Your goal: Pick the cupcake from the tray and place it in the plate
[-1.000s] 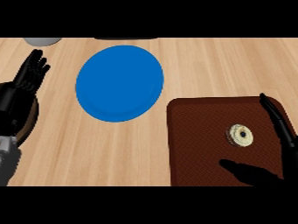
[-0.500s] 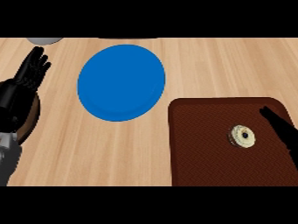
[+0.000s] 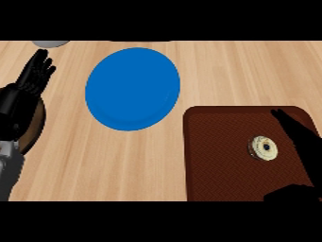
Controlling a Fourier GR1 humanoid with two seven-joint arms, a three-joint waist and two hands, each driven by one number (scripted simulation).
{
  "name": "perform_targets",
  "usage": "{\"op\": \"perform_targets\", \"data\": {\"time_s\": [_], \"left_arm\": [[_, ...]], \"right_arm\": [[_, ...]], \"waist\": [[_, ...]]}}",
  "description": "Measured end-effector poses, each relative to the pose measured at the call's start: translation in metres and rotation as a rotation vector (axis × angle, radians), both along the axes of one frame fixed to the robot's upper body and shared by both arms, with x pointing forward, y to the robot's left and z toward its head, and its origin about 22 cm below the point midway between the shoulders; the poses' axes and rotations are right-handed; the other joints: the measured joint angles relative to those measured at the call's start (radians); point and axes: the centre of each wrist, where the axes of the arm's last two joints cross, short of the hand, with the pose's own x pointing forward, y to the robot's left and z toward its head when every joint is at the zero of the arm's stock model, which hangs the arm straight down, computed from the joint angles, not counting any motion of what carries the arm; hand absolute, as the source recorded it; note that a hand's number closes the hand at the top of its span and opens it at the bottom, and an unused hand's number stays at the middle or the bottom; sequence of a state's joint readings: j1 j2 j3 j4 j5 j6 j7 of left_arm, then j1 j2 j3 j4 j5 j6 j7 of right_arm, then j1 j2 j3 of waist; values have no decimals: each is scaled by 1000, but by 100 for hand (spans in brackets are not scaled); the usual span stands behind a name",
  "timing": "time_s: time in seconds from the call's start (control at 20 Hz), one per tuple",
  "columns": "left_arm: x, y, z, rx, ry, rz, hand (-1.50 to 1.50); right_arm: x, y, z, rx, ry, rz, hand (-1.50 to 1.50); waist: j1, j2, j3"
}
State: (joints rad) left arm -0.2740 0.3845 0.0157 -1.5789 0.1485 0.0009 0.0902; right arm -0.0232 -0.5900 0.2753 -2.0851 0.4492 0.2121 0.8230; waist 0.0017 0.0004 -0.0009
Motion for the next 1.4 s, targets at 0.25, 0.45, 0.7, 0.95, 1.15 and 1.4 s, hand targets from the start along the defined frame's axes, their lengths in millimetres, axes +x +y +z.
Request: {"op": "perform_targets", "data": {"time_s": [0.25,0.45,0.7,0.95,1.15,1.4], "left_arm": [[-3,-3,0,0,-5,7,0],[-6,-9,0,-1,-5,8,0],[-3,-9,1,-3,-1,6,0],[-5,-6,5,-4,-5,5,0],[-3,-10,-1,-3,1,-1,0],[-3,-1,6,-5,-2,2,0]], "right_arm": [[9,-6,-17,-67,68,-44,-150],[20,-12,-36,-80,105,-69,-150],[31,-18,-51,-73,137,-70,-150],[38,-21,-70,-60,169,-54,-150],[41,-18,-89,-78,205,-64,-150],[47,-26,-104,-105,207,-66,150]], "waist": [[-1,0,1],[-1,0,1],[-2,0,1],[-1,0,1],[-2,0,1],[-1,-1,0]]}}
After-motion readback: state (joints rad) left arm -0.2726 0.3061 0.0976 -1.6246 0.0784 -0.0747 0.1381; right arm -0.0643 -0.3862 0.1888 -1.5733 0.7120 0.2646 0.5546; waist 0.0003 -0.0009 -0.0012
